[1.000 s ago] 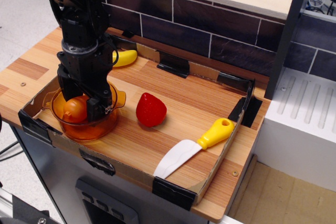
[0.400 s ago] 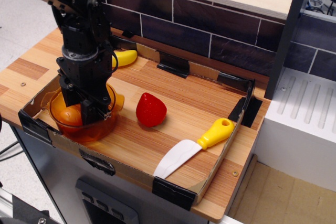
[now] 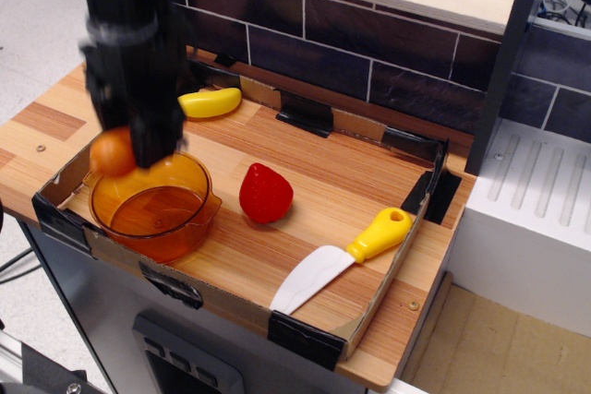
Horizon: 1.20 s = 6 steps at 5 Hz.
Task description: Take carrot out of pot
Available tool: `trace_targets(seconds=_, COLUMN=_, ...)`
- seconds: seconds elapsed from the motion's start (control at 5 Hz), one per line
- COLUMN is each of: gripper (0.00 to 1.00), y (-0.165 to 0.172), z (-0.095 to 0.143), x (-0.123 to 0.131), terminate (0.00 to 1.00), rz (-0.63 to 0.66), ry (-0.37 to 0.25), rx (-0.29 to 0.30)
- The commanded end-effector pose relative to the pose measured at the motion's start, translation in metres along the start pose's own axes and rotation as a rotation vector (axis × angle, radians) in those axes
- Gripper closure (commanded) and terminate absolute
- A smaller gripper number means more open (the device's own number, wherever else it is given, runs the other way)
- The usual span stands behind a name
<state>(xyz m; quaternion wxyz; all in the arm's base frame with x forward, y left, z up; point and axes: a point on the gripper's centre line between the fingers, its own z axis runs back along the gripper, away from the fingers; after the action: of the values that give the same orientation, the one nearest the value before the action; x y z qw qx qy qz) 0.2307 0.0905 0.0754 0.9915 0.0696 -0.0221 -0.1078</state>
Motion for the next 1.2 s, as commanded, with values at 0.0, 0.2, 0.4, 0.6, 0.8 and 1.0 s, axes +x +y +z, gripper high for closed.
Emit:
trace_targets(seconds=0.0, gripper=1.0, y=0.008, z=0.05, x=0.048, terminate=0.0, rz=0.098, ry=-0.092, rx=0.001)
trace_targets(seconds=0.2, gripper=1.0, y=0.008, z=0.036, x=0.074, terminate=0.0, rz=0.146, ry=-0.071, rx=0.003)
trace_targets(seconds=0.4, gripper=1.0, y=-0.001, z=0.013, x=0.088, terminate=0.0, rz=0.148, ry=-0.033, rx=0.001)
trace_targets(seconds=0.6, gripper=1.0, y=-0.021, z=0.0, x=0.105, terminate=0.0, rz=0.153, ry=-0.022, rx=-0.028)
trace_targets(seconds=0.8, gripper=1.0, y=-0.04, z=-0.009, x=0.12, terminate=0.0, rz=0.166, ry=-0.018, rx=-0.044)
trace_targets(seconds=1.0, gripper=1.0, y=-0.054, z=-0.022, x=0.127, terminate=0.0, rz=0.164, ry=-0.02, rx=-0.031)
